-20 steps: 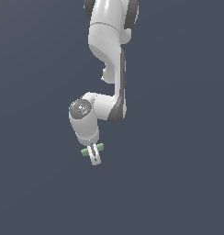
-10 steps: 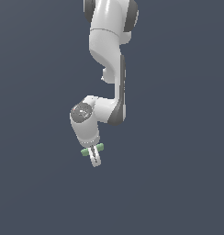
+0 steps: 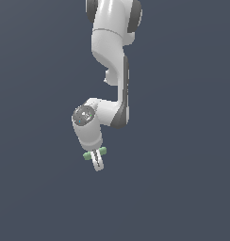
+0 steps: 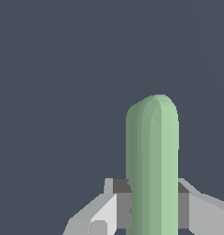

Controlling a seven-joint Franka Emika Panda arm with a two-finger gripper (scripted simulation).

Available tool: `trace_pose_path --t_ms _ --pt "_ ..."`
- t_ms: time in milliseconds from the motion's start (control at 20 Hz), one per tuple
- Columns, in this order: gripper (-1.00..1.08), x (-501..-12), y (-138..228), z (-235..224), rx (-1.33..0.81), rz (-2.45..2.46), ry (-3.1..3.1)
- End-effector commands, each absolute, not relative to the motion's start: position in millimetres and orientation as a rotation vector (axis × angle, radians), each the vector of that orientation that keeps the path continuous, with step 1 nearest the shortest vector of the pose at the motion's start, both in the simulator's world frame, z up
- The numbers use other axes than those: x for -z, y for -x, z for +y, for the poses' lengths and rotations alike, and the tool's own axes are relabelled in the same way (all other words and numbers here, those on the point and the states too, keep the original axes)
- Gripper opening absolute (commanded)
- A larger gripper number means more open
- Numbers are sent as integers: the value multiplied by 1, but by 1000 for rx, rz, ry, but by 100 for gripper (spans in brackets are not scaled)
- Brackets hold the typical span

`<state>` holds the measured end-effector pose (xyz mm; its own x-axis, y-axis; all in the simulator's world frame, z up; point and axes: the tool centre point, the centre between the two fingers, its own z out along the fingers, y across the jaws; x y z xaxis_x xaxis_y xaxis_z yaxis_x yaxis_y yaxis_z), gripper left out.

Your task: Pick up the object and move it to a goal position.

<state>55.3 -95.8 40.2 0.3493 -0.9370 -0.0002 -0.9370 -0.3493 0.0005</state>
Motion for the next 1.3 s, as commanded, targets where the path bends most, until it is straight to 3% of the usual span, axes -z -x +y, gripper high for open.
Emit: trace_pose_path --t_ms 0,550,1250 --pt "-100 -43 -54 -95 0 -1792 -2581" --pt "-100 -83 -33 -83 2 -1793 -2581" --pt "-100 -190 23 -51 4 -1794 -2583"
